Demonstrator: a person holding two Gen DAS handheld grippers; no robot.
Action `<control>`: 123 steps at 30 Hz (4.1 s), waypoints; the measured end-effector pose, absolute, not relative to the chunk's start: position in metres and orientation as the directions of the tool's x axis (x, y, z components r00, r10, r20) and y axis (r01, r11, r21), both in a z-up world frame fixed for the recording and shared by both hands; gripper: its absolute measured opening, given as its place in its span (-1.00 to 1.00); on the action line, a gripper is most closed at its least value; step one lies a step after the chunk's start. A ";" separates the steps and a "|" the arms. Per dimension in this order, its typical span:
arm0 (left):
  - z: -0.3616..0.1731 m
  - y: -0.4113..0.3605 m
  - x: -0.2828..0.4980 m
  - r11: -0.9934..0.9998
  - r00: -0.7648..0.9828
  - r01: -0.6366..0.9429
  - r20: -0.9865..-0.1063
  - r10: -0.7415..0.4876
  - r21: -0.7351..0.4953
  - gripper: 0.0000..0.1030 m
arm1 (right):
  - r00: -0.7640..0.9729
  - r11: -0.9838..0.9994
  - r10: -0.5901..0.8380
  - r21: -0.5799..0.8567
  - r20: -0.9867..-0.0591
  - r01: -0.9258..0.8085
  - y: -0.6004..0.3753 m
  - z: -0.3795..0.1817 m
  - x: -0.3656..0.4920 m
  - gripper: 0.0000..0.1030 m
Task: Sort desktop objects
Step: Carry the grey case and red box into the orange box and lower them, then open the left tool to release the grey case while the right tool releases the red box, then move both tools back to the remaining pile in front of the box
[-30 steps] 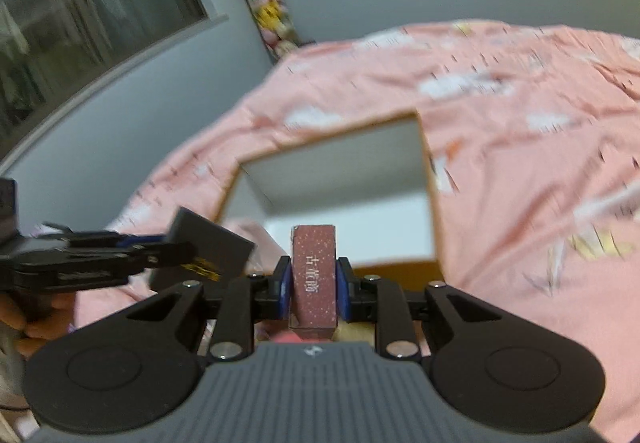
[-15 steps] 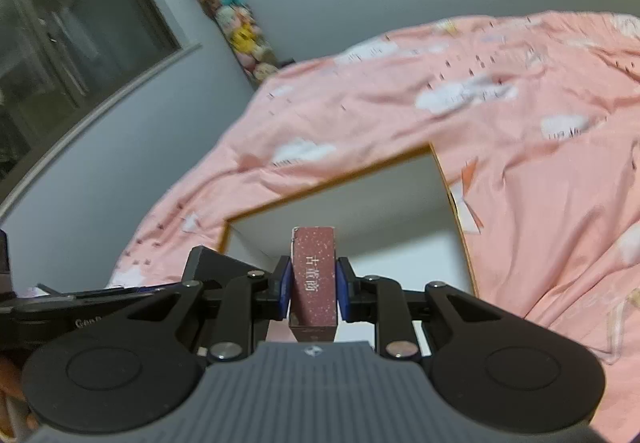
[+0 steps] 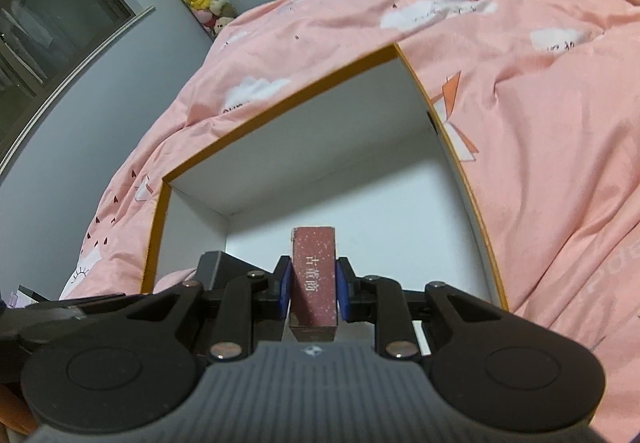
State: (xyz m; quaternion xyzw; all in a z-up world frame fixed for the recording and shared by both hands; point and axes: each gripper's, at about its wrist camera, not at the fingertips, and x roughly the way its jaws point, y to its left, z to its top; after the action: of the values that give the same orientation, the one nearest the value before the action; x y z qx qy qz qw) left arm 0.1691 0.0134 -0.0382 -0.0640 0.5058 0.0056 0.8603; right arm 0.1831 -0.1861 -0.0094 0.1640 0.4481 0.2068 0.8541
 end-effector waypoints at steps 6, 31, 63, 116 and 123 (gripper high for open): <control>-0.049 0.013 0.172 0.992 0.439 -0.096 -0.898 -0.034 -0.084 -0.26 | 0.455 0.839 0.537 0.504 -0.710 -0.204 -0.176 -0.023 0.193 -0.53; -0.003 0.100 0.124 0.957 0.641 -0.254 -0.766 0.059 -0.139 -0.09 | 0.420 0.875 0.484 0.415 -0.768 -0.249 -0.137 -0.029 0.185 -0.52; -0.041 0.130 0.102 0.919 0.588 -0.270 -0.805 -0.080 -0.289 -0.15 | 0.342 0.881 0.452 0.350 -0.824 -0.319 -0.096 -0.036 0.176 -0.33; -0.015 0.089 0.025 0.984 0.520 -0.061 -0.847 -0.113 -0.169 -0.08 | 0.386 0.850 0.511 0.384 -0.768 -0.361 -0.166 -0.015 0.037 -0.21; -0.030 0.079 0.025 0.987 0.465 -0.014 -0.875 -0.133 -0.158 -0.01 | 0.462 0.907 0.419 0.377 -0.782 -0.186 -0.212 -0.016 0.058 -0.21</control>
State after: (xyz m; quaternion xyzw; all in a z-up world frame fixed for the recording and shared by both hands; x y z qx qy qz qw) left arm 0.0252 0.0787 -0.0303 -0.0714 0.5161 -0.0349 0.8528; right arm 0.0585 -0.2122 -0.0157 0.1200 0.4869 0.1786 0.8465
